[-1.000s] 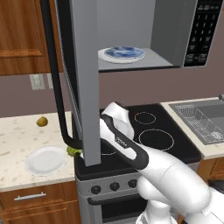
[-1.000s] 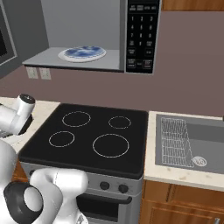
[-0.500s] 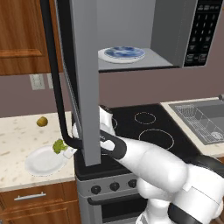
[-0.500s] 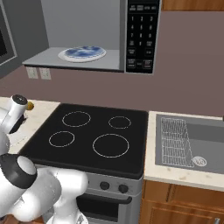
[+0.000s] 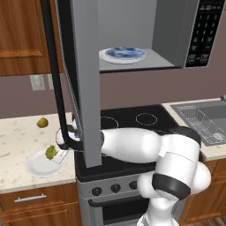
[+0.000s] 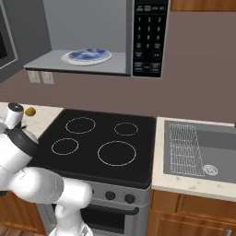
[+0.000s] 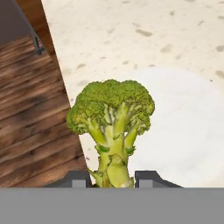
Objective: Pick the broccoli from the microwave and place it on plate located on the counter.
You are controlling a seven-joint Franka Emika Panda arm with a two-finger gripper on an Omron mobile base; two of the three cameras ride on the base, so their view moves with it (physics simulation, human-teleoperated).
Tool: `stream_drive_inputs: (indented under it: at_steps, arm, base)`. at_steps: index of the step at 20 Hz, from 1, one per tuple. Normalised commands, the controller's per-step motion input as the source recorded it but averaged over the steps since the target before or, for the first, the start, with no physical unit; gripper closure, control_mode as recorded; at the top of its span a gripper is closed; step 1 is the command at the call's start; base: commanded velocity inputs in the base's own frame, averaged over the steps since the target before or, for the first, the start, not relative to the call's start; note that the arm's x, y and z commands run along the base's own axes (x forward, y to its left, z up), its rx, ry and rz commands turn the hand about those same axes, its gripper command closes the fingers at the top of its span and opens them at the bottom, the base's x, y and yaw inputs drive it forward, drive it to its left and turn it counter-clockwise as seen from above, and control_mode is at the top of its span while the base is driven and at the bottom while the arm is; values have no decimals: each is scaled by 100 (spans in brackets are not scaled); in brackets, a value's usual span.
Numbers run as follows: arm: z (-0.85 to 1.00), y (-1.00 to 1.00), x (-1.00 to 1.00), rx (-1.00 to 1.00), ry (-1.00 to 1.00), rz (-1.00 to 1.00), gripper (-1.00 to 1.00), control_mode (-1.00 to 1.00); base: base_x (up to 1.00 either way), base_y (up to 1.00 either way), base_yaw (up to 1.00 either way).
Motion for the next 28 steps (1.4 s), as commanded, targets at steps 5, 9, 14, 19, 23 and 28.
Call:
stream_drive_inputs:
  at_steps: [5,9,14,19,23,28]
  arm:
    - [-46,51,15,-9,-1,-5,100,-100]
    - [0,33,29,0,0,-6,100,-100]
    - [-6,15,43,0,0,-2,100,-100]
    - [-24,0,33,-1,0,-2,100,-100]
    - [-43,0,12,-3,0,-2,100,-100]
    - [-5,1,15,-1,0,-2,100,-100]
  base:
    - [0,0,0]
    - [0,0,0]
    - [0,0,0]
    - [0,0,0]
    - [0,0,0]
    - [0,0,0]
